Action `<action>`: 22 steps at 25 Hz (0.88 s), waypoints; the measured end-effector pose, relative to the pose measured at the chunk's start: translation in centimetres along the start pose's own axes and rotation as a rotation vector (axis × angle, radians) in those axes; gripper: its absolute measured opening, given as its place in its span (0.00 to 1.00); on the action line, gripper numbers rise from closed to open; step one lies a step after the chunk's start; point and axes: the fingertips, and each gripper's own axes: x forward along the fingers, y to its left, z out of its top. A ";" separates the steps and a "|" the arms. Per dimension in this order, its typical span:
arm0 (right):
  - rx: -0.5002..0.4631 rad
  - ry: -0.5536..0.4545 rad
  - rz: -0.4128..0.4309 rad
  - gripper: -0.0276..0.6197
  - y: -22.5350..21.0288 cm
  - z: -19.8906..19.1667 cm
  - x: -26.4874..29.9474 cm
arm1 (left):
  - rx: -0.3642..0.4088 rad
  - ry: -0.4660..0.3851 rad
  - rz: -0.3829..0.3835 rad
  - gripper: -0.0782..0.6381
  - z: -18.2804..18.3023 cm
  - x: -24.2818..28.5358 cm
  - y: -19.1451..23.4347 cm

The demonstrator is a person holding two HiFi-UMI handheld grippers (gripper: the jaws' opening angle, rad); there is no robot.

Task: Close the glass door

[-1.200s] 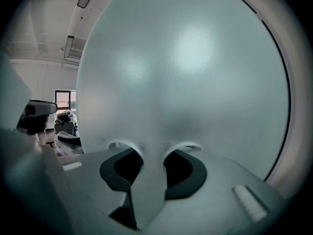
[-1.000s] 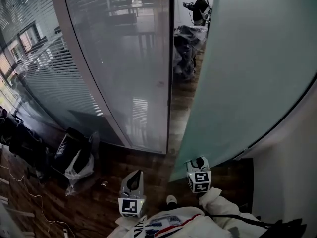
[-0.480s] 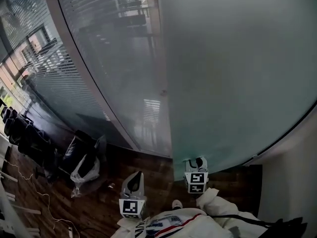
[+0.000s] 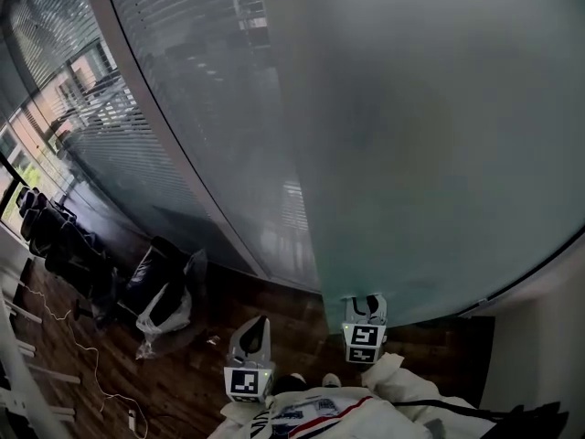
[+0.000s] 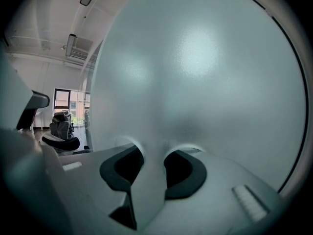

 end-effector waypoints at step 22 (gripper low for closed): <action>0.025 -0.036 -0.098 0.23 -1.9 0.6 3.6 | -0.063 -0.030 -0.248 0.11 -1.2 13.6 3.3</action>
